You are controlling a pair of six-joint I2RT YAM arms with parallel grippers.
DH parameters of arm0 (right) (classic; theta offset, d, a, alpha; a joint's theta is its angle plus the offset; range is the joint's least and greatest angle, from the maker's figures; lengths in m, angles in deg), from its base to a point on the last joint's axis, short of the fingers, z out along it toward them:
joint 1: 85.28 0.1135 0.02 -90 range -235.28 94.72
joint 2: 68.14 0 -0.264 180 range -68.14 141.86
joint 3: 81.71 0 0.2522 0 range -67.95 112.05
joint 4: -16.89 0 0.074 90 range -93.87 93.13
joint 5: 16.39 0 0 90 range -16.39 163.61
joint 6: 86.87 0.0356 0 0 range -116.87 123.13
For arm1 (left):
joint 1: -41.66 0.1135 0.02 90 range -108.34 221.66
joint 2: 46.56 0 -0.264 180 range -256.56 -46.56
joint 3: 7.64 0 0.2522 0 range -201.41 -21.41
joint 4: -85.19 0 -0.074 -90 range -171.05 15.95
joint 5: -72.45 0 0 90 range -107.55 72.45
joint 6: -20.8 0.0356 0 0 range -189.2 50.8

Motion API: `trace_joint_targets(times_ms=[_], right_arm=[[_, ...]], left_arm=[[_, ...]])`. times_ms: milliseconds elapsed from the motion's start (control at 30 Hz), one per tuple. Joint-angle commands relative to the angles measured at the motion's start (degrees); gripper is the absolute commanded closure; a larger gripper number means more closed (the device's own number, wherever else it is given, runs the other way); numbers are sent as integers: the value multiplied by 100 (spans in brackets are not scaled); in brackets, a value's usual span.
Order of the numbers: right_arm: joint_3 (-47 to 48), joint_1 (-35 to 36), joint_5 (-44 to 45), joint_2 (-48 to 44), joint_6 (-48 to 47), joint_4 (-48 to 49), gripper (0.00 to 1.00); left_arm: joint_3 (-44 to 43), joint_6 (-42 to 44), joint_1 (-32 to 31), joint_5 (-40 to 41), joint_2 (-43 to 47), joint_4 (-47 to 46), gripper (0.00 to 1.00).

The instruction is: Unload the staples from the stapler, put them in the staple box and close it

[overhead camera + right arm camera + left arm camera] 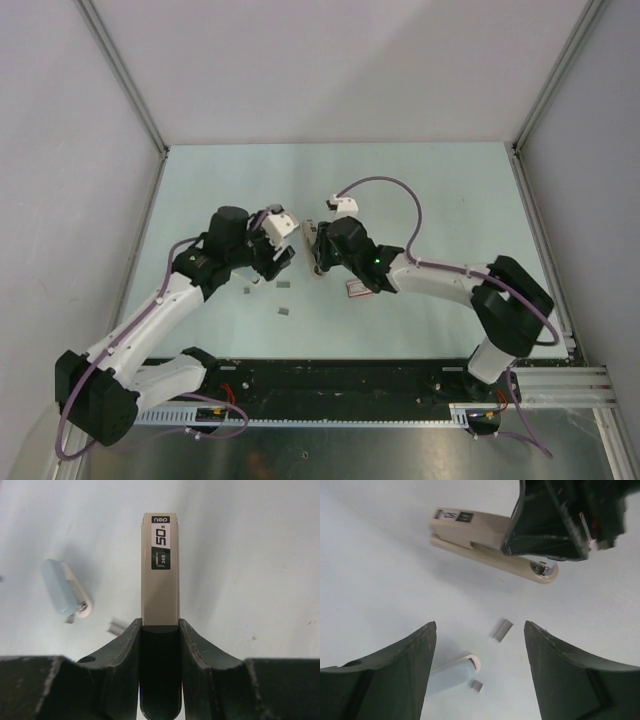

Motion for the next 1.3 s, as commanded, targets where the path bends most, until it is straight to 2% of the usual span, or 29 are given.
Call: trace_joint_targets(times_ms=[0,100,167,533,600,633,767,867,933,1067,1267], right_arm=[[864,-102,394,667,-519,22,100],[1411,-144,598,1284,-672,-281,100],[1837,-181,700,1689,-722,-609,100],[4439,-161,1022,3480,-920,-2617,100],[4655,-154,971,3585,-918,-2768,92],[4701,-151,936,3585,-907,-2803,84],[4447,-201,778,3249,-798,-2802,46],[3981,-293,577,2787,-671,-2617,30],[3683,-361,434,2463,-589,-2518,22],[3041,-516,368,1788,-453,-2449,20],[1847,-942,780,1166,-391,-2591,29]], left_arm=[[-401,-462,226,-28,339,150,20],[-451,-505,239,89,527,309,6],[-435,-492,247,171,665,401,2],[-264,-330,285,353,884,711,1],[-266,-310,285,365,870,756,1],[-260,-296,280,375,868,774,1],[-247,-279,285,382,865,826,0],[-239,-279,285,355,850,850,0],[-238,-275,285,310,833,874,0],[-239,-266,285,264,826,901,0],[-267,-175,289,245,910,958,1]])
